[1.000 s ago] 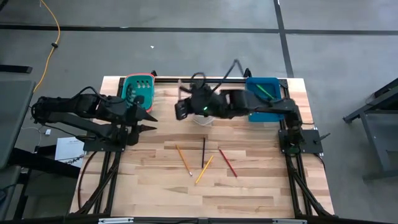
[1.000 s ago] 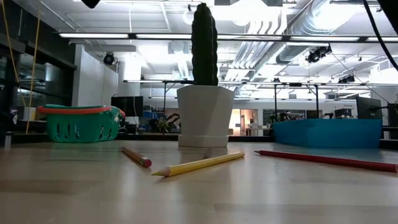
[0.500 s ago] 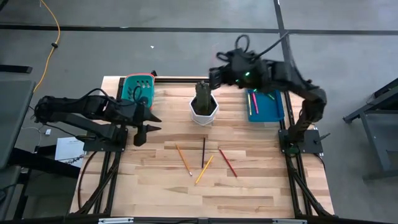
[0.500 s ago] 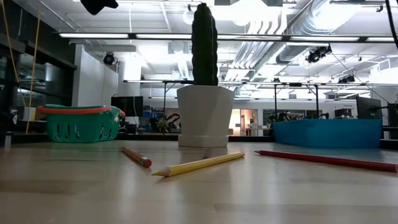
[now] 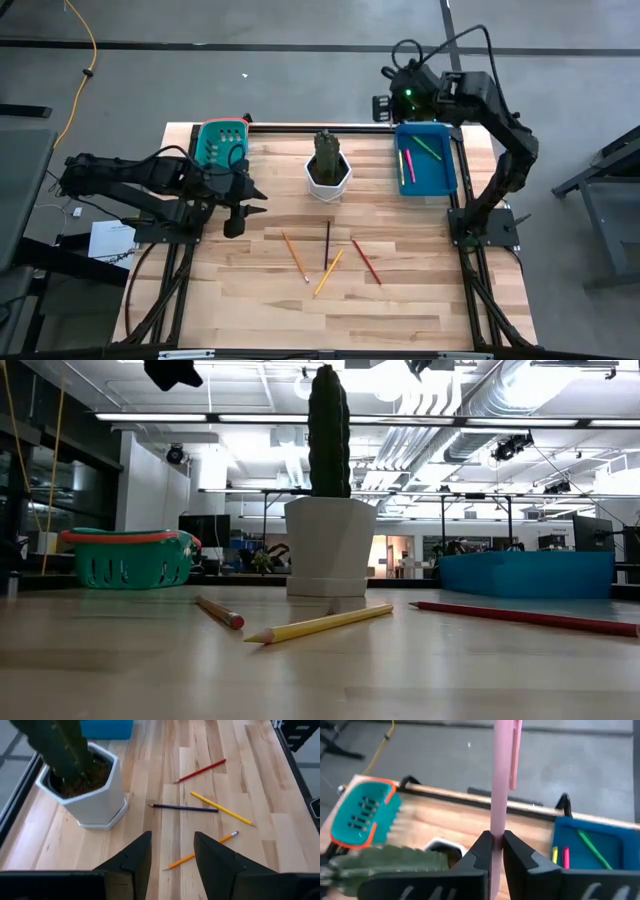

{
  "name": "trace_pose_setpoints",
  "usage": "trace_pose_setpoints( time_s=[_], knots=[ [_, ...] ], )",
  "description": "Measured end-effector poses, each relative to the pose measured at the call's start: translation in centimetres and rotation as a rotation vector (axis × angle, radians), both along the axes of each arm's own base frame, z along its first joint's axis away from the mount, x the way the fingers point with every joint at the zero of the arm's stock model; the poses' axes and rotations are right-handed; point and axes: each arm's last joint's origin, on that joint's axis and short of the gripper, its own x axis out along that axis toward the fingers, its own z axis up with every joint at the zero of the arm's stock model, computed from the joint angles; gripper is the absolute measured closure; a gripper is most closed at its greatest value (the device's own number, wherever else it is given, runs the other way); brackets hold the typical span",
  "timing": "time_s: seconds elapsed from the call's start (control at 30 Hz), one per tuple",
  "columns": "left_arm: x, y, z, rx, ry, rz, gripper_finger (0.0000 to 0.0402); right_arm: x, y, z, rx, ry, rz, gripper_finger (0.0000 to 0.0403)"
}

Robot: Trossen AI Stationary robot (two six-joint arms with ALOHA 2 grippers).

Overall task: Sort pens & pencils
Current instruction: Put the pink pen into the blue bin

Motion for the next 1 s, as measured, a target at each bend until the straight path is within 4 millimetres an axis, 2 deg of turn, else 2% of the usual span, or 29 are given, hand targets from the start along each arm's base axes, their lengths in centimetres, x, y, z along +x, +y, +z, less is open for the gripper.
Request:
trace_pose_setpoints(
  time_s=[0.3,0.47,0.57,0.73,0.9,1.0],
  knots=[
    [0.5,-0.1,0.1,0.023,-0.027,-0.052,0.0268,-2.0,-4.1,-0.3,0.036,0.041,-0.078,0.0391],
    [0.5,-0.1,0.1,0.006,-0.03,-0.037,0.0268,-3.2,-6.9,-1.6,0.112,0.089,-0.084,0.0391],
    [0.5,-0.1,0.1,-0.017,-0.033,-0.017,0.0268,-3.8,-8.9,-3.3,0.189,0.141,-0.085,0.0391],
    [0.5,0.0,0.1,-0.056,-0.043,0.048,0.0268,-4.7,-11.3,-7.5,0.346,0.258,-0.064,0.0391],
    [0.5,0.0,0.2,-0.078,-0.05,0.085,0.0268,-6.4,-11.8,-11.2,0.44,0.361,-0.065,0.0391],
    [0.5,0.1,0.2,-0.081,-0.054,0.114,0.0268,-7.5,-11.7,-13.2,0.457,0.303,-0.069,0.0391]
  ],
)
